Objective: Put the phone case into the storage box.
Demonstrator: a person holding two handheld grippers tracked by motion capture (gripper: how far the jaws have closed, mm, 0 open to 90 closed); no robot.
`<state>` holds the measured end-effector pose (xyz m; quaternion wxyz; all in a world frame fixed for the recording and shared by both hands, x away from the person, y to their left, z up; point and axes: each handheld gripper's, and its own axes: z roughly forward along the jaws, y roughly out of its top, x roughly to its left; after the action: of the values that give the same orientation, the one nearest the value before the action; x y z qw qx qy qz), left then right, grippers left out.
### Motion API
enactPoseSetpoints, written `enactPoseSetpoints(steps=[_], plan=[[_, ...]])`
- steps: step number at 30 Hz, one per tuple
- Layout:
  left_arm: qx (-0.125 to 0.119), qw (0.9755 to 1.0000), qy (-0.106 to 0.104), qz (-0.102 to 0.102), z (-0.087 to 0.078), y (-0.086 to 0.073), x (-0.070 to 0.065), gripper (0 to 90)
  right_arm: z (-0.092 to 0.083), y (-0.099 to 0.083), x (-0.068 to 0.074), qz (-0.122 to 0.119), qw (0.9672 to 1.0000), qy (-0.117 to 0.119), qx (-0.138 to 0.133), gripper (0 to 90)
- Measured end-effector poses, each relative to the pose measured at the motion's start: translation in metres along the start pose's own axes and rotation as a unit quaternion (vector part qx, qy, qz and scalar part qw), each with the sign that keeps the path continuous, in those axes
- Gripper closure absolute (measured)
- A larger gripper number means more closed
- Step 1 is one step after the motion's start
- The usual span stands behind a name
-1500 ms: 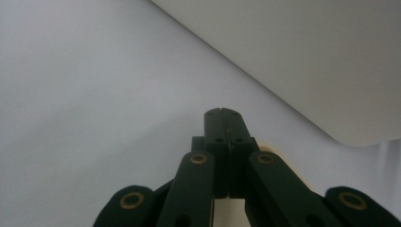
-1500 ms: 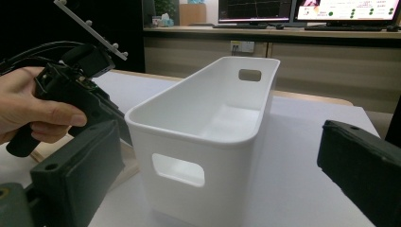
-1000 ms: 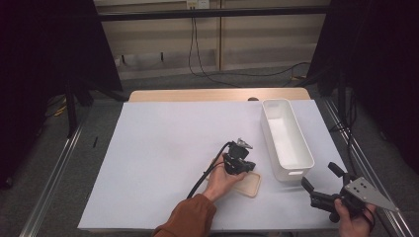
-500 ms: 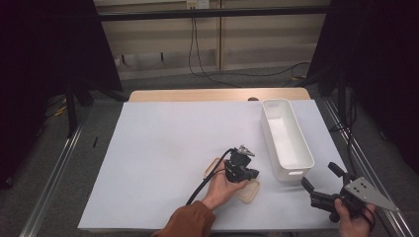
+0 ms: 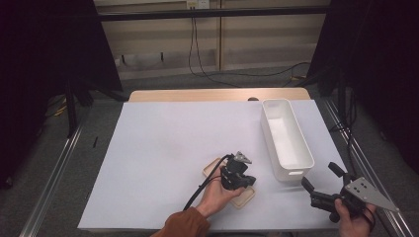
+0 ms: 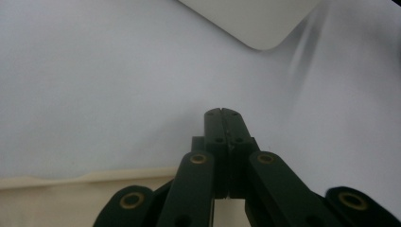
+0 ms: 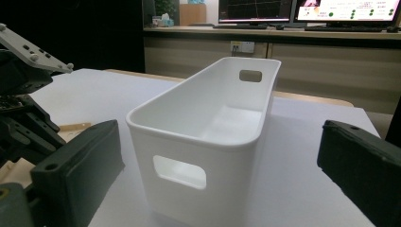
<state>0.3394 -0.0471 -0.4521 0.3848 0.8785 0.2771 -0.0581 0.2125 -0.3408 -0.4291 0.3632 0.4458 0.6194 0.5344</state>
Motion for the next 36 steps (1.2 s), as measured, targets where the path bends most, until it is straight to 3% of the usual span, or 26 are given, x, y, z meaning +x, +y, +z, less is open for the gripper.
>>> enactPoseSetpoints(steps=[3, 6, 10, 27, 36], plan=[[-0.003, 1.0000, 0.004, -0.002, -0.005, -0.004, 0.001, 90.0, 0.000, 0.000, 0.000, 0.001, 1.0000, 0.000, 0.000, 0.4], [-0.008, 0.9999, -0.004, -0.012, -0.008, -0.007, 0.004, 90.0, 0.000, 0.000, 0.000, 0.001, 1.0000, -0.001, 0.000, 0.4], [-0.007, 0.9999, 0.010, -0.009, -0.014, -0.011, 0.004, 90.0, 0.000, 0.000, 0.001, 0.000, 1.0000, -0.002, -0.001, 0.4], [-0.011, 0.9998, -0.002, -0.018, -0.036, -0.031, 0.004, 90.0, 0.000, 0.000, 0.001, -0.001, 1.0000, -0.003, 0.000, 0.3], [-0.011, 0.9998, -0.005, -0.019, -0.040, -0.034, 0.002, 90.0, 0.001, 0.000, 0.001, -0.001, 1.0000, -0.002, 0.002, 0.4]])
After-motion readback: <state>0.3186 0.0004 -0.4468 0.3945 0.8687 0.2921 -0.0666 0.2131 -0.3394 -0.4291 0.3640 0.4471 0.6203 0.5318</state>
